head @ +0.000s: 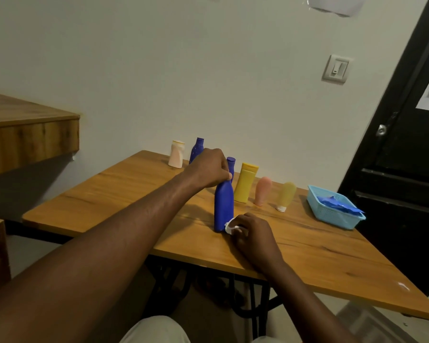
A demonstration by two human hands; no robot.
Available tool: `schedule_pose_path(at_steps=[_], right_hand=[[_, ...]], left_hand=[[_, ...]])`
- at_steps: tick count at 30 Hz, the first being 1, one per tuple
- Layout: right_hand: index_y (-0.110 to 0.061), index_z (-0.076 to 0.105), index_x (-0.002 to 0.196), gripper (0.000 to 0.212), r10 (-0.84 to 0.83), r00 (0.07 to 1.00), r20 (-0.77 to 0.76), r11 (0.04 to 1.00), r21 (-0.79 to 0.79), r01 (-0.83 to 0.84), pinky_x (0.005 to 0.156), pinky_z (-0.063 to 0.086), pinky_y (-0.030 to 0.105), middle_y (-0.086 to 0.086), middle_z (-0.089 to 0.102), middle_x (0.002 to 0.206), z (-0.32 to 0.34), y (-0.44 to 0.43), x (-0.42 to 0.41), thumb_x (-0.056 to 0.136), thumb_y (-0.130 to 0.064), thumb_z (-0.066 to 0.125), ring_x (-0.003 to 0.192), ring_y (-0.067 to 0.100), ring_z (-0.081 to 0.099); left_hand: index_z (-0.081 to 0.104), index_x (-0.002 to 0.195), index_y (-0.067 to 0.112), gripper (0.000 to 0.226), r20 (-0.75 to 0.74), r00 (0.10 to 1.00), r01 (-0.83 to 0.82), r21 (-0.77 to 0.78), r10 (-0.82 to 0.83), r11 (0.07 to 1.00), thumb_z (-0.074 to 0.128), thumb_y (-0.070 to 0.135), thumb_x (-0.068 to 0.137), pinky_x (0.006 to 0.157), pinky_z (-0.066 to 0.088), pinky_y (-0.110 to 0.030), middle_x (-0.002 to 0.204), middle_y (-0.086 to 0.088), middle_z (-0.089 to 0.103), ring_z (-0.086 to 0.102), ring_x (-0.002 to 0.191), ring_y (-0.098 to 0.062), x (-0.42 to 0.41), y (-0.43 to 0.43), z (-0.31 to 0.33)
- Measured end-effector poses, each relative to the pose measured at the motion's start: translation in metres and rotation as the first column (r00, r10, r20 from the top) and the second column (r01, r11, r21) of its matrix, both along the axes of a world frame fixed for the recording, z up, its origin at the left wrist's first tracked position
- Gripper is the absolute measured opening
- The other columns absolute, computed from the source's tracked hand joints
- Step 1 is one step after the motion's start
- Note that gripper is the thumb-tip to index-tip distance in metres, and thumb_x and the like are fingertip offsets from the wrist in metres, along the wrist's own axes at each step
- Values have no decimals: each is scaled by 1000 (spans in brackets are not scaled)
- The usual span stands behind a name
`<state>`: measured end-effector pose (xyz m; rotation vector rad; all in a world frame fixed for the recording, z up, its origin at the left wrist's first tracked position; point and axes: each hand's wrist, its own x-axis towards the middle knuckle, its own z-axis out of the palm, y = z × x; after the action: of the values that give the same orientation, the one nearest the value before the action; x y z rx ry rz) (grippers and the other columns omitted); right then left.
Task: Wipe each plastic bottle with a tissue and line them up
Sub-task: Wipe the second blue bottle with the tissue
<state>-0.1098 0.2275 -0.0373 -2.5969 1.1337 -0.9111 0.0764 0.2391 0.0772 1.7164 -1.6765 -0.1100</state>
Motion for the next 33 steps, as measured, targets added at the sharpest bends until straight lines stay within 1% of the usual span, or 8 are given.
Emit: schedule_pose_path(at_steps=[4,10,13,16,19,23,30,33], right_hand=[[-24,72,115,27,33,996,-79,999,13,-32,86,53,27,-4,65,117,2,12,3,91,-13,68,104,13,61],[-22,70,121,30,204,965,-164,978,1,-206,95,53,27,-2,64,128,16,30,6,92,-15,67,114,10,61],[-22,71,119,31,204,978,-44,979,28,-203,97,53,30,-3,65,126,13,32,5,89,-24,68,114,9,60],[-23,72,114,30,85,976,201,995,42,-96,95,54,34,-6,67,120,6,21,3,86,-11,72,111,8,60],[-26,73,111,31,18,957,290,999,41,-31,90,56,37,-9,68,113,2,12,2,85,-8,71,105,6,62],[-26,72,114,29,41,976,212,998,32,-49,90,55,33,-9,65,118,-2,18,0,87,-13,71,107,7,60],[-32,70,121,32,93,988,-125,992,-70,-102,89,52,25,-14,56,123,-10,37,-17,88,-30,71,106,4,55],[-32,69,121,32,78,992,-102,994,-64,-85,85,52,23,-13,56,122,-6,36,-22,89,-30,71,104,4,54]], left_hand=[[79,94,4,15,-10,1000,-19,7,19,1000,71,16,89,79,53,-31,91,-8,77,71,87,-21,-1,-1,-1],[76,97,4,15,-31,999,-25,10,26,1000,71,16,89,76,48,-29,93,-7,75,71,88,-22,-2,-1,-2],[76,94,5,14,-45,998,-39,-13,38,999,72,17,89,73,46,-27,91,-6,75,69,84,-19,-1,1,-4],[77,90,5,14,-52,998,-48,-11,47,999,71,17,89,65,44,-24,86,-6,75,68,79,-17,3,4,-11],[78,89,5,15,-69,996,-56,-20,55,998,70,18,90,59,42,-19,84,-6,75,66,74,-15,6,6,-20],[78,89,5,14,-125,990,-77,-54,70,996,70,17,91,59,41,-17,86,-6,76,64,73,-11,9,9,-25],[79,90,5,12,-178,982,-84,-83,68,993,73,16,90,60,41,-15,88,-4,76,65,74,-10,6,6,-28],[78,90,6,11,-180,982,-82,-79,66,994,74,16,89,61,42,-15,90,-4,76,67,77,-11,5,6,-27]])
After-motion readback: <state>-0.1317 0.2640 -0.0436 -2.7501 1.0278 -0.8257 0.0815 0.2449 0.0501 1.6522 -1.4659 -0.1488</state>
